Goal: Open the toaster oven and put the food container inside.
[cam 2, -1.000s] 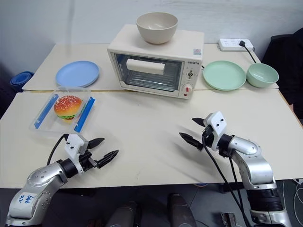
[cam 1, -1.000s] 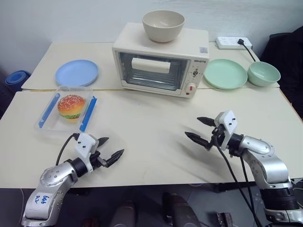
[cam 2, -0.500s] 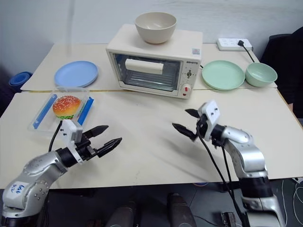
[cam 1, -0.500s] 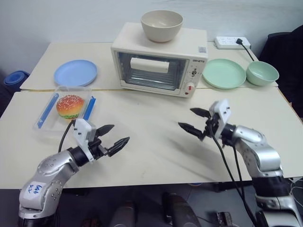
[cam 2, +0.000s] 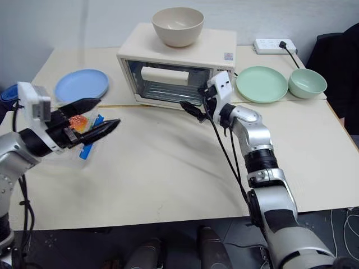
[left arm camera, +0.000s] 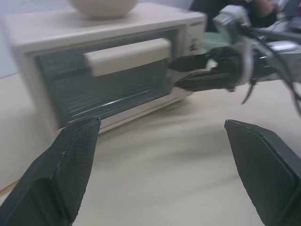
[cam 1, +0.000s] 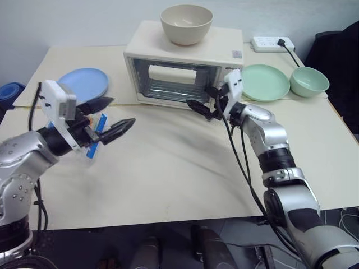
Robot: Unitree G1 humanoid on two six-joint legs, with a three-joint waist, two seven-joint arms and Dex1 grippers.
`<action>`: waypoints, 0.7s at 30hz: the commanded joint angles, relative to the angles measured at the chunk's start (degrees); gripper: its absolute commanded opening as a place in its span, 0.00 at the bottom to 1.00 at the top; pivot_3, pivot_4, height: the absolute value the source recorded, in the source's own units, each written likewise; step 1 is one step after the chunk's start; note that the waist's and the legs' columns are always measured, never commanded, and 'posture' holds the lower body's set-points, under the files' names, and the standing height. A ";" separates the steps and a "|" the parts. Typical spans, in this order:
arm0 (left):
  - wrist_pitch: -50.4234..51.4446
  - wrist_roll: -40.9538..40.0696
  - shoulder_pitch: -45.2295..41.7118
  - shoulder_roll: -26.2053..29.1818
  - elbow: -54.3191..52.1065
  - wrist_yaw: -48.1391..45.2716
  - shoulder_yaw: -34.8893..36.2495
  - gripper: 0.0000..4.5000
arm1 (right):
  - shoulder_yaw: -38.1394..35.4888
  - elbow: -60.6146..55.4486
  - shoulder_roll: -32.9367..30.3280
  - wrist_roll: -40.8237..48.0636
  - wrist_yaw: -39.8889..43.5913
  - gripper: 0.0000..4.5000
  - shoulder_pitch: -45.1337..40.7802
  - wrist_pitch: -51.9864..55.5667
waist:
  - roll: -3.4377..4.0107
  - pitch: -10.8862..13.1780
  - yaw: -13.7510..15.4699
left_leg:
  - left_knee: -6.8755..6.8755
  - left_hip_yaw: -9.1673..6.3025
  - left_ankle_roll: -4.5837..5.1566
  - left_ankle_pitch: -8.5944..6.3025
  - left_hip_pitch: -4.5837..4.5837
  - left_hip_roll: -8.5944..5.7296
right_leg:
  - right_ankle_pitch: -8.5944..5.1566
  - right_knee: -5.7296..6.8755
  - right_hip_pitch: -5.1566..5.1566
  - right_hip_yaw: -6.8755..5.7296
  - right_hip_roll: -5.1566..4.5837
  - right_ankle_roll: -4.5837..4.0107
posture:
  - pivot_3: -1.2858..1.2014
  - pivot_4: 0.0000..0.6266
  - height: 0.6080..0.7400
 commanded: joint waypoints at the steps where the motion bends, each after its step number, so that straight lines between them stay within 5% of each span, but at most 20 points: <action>1: -2.21 1.02 -0.76 0.81 0.12 0.14 2.43 1.00 | -0.86 2.56 0.85 -0.28 0.94 0.99 -3.58 -3.73 | 0.00 0.00 0.05 | -0.01 -0.01 0.00 0.00 -0.03 0.01 | 0.00 -0.01 -0.03 0.00 -0.01 0.00 | 0.52 0.24 1.00; 10: -3.30 2.68 -0.89 0.07 0.56 1.32 1.68 1.00 | -2.27 4.71 2.94 1.08 4.16 0.99 -6.50 -6.63 | 0.00 0.00 -0.09 | -0.01 -0.01 -0.03 0.01 -0.18 0.01 | 0.00 0.12 -0.25 0.06 -0.03 0.01 | 0.52 0.24 1.00; 21: -4.76 6.52 -6.94 -0.94 6.48 3.22 -1.77 1.00 | -0.01 -9.70 2.96 3.89 10.37 0.99 1.37 -1.99 | 0.00 0.00 -0.22 | 0.09 0.00 -0.07 0.04 -0.16 0.00 | 0.00 0.40 -0.30 0.05 -0.02 0.00 | 0.52 0.24 1.00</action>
